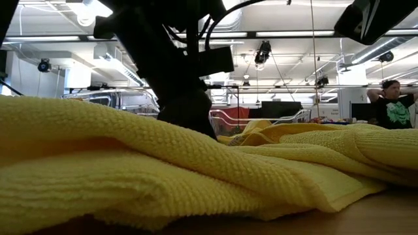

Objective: Sort microfiber towel by color & place in baskets
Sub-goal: Put the yellow microfiber towel into the right transparent bin

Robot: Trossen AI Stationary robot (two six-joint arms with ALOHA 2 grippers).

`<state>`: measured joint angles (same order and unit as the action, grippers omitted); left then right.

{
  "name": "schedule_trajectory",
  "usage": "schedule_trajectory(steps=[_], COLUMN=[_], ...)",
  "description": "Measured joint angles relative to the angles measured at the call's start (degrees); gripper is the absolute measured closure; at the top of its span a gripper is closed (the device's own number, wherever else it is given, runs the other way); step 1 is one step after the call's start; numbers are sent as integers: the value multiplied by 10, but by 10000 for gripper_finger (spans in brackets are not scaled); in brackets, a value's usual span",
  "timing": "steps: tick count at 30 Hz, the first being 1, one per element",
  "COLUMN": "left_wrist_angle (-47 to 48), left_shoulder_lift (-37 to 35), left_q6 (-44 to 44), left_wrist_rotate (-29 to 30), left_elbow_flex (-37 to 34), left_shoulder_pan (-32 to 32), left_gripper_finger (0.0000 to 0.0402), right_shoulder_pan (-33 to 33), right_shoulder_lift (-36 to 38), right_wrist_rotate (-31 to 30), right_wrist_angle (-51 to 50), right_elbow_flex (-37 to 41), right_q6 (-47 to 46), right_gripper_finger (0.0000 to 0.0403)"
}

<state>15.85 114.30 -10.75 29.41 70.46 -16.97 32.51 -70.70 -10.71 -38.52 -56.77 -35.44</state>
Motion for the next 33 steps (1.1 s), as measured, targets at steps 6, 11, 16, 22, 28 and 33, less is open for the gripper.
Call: schedule_trajectory(steps=[6, 11, 16, 22, 28, 33], left_wrist_angle=[1, -2, -10, -63, -125, -143], left_shoulder_lift=[-23, -83, -167, -262, -328, -355], left_q6=[28, 52, 83, 135, 209, 254], left_wrist_rotate=[41, 42, 47, 47, 46, 37], left_elbow_flex=[5, 8, 6, 5, 7, 26], left_shoulder_pan=[0, -2, -2, -2, 7, 20], left_gripper_finger=[401, 401, 401, 401, 401, 402], right_shoulder_pan=[0, 0, 0, 0, -2, -2], right_shoulder_lift=[0, 0, 0, 0, 0, 0], right_wrist_rotate=[-13, -40, -93, -164, -180, -180], right_wrist_angle=[0, 3, 2, 0, 0, -2], right_elbow_flex=[0, 0, 0, 0, 0, 0], right_q6=[3, 20, 34, 47, 63, 68], right_gripper_finger=[390, 390, 390, 390, 390, 390])
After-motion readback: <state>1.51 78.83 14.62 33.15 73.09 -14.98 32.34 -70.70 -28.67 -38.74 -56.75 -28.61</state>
